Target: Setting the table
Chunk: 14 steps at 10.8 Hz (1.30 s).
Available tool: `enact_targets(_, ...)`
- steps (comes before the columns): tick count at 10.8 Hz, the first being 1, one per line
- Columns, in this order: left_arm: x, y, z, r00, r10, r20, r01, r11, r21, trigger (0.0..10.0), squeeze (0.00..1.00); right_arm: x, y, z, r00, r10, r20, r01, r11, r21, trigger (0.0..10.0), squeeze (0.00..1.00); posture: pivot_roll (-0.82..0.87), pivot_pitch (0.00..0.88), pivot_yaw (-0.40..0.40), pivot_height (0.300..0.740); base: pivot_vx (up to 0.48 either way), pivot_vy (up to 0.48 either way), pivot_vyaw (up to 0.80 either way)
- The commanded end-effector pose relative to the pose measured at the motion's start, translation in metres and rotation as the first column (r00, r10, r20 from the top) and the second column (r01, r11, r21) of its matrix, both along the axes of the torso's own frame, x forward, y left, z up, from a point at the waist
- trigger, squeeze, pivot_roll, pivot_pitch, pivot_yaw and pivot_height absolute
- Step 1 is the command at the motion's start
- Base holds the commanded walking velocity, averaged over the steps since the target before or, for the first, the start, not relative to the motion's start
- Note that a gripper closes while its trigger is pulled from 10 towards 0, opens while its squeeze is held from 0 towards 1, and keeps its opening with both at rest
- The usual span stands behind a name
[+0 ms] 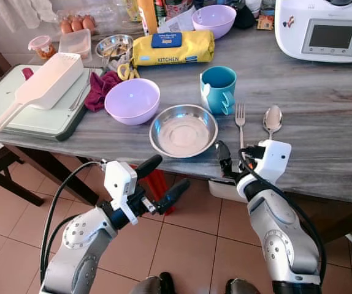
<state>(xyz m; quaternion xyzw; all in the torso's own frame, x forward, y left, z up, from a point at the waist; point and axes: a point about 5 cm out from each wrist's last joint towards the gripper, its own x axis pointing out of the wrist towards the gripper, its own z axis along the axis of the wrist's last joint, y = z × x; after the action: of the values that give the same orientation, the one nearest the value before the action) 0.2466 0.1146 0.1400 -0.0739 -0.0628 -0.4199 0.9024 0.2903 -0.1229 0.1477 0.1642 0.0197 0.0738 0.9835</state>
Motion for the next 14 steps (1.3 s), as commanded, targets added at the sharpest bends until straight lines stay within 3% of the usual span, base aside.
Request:
enact_targets(1,-0.001,0.004,-0.001,1.0,0.017,-0.004,-0.017,1.0,0.021,10.0,0.0,-0.003,0.006,-0.007,0.999,0.023,-0.032,-0.022,0.999,0.033,10.0,0.0,-0.05,0.183,0.156,0.74,0.0,0.0,0.0)
enact_targets(14,0.002,0.003,0.0,0.999,0.033,0.003,-0.033,0.999,0.03,10.0,0.0,-0.004,0.021,-0.004,0.992,0.123,-0.015,-0.121,0.986,0.111,10.0,0.0,-0.05,0.179,0.156,0.74,0.0,0.0,0.0)
